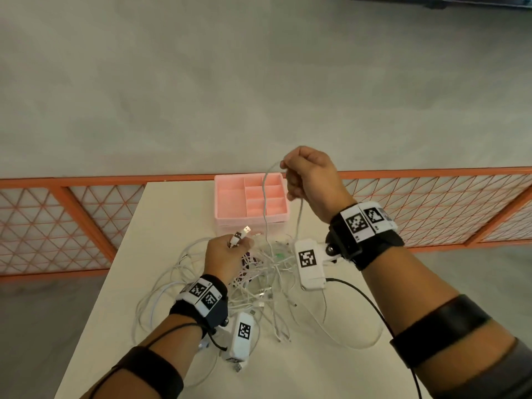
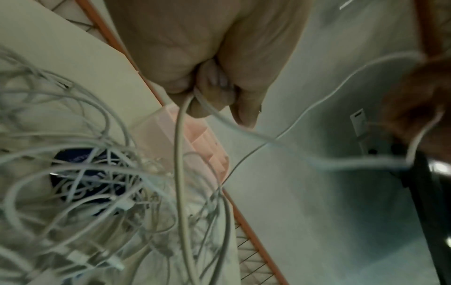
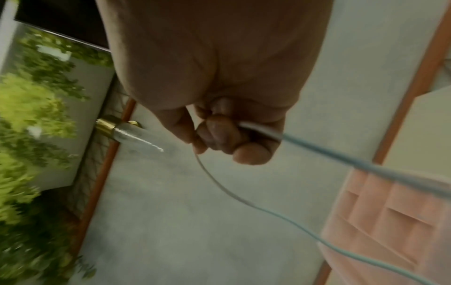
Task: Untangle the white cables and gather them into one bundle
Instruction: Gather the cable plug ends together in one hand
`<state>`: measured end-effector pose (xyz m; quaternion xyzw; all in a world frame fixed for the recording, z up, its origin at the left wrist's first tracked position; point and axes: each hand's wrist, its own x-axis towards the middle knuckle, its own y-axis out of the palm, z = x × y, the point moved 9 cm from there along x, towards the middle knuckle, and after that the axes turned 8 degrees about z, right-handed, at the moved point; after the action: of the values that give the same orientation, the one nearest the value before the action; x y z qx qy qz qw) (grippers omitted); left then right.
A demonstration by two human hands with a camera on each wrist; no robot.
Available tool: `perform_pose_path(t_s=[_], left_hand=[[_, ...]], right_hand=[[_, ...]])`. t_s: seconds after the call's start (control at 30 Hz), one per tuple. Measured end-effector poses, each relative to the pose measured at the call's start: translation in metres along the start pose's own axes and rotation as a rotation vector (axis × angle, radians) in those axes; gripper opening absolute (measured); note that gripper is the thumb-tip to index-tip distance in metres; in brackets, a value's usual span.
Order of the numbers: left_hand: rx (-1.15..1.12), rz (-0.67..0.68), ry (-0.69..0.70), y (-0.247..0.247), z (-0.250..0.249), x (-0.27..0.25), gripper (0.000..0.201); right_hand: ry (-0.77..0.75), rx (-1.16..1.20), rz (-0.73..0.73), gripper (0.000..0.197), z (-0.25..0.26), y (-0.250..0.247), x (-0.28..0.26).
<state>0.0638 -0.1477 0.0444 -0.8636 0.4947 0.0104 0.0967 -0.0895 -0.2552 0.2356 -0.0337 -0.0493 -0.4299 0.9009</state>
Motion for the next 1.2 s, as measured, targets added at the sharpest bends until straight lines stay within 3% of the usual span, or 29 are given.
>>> perform_pose_path(t_s=[0.07, 0.13, 0.2, 0.27, 0.33, 0.47, 0.6, 0.67, 0.73, 0.87, 0.97, 1.03, 1.07, 1.13, 1.2], left_hand=[[-0.052, -0.072, 0.029, -0.011, -0.007, 0.004, 0.035], [-0.147, -0.086, 0.086, -0.015, -0.021, 0.005, 0.036], [-0.264, -0.006, 0.135, -0.005, -0.042, 0.003, 0.029], [-0.349, 0.11, 0.155, 0.01, -0.058, -0.001, 0.034], [-0.382, 0.184, 0.164, 0.022, -0.067, -0.006, 0.041], [-0.166, 0.251, 0.153, 0.042, -0.046, -0.01, 0.02], [-0.064, 0.331, 0.091, 0.058, -0.017, -0.015, 0.024], [-0.048, 0.292, 0.021, 0.051, -0.002, -0.015, 0.03], [-0.126, 0.163, -0.077, 0.03, 0.013, -0.011, 0.023], [-0.191, -0.056, -0.087, -0.014, 0.014, 0.005, 0.021], [-0.199, -0.067, 0.007, -0.029, -0.008, 0.013, 0.019], [-0.171, -0.043, 0.058, -0.03, -0.024, 0.018, 0.019], [-0.126, -0.019, 0.086, -0.028, -0.032, 0.02, 0.019], [0.004, 0.047, 0.13, -0.019, -0.051, 0.018, 0.017], [0.088, 0.122, 0.167, -0.005, -0.068, 0.012, 0.016]], right_hand=[[0.08, -0.093, 0.015, 0.026, -0.021, -0.004, -0.004], [0.121, -0.207, 0.051, 0.025, -0.036, -0.003, -0.009], [0.159, -0.259, 0.086, 0.022, -0.049, 0.002, -0.014], [0.166, -0.263, 0.094, 0.018, -0.055, 0.007, -0.015], [0.141, -0.203, 0.091, 0.017, -0.053, 0.01, -0.015], [0.031, -0.003, 0.093, 0.021, -0.025, 0.015, -0.01], [-0.146, 0.182, -0.027, 0.02, 0.02, 0.003, -0.005], [-0.171, 0.282, -0.109, 0.021, 0.031, -0.014, -0.003], [-0.139, 0.271, -0.189, 0.023, 0.029, -0.031, 0.0], [0.079, -0.157, -0.34, 0.02, -0.018, -0.07, -0.001], [0.449, -0.672, -0.159, 0.021, -0.073, -0.077, -0.004], [0.592, -1.048, -0.011, 0.039, -0.095, -0.068, -0.011], [0.561, -1.136, 0.008, 0.053, -0.096, -0.058, -0.013], [0.273, -1.2, 0.015, 0.075, -0.077, -0.025, -0.009], [0.012, -1.279, 0.135, 0.077, -0.066, 0.011, -0.004]])
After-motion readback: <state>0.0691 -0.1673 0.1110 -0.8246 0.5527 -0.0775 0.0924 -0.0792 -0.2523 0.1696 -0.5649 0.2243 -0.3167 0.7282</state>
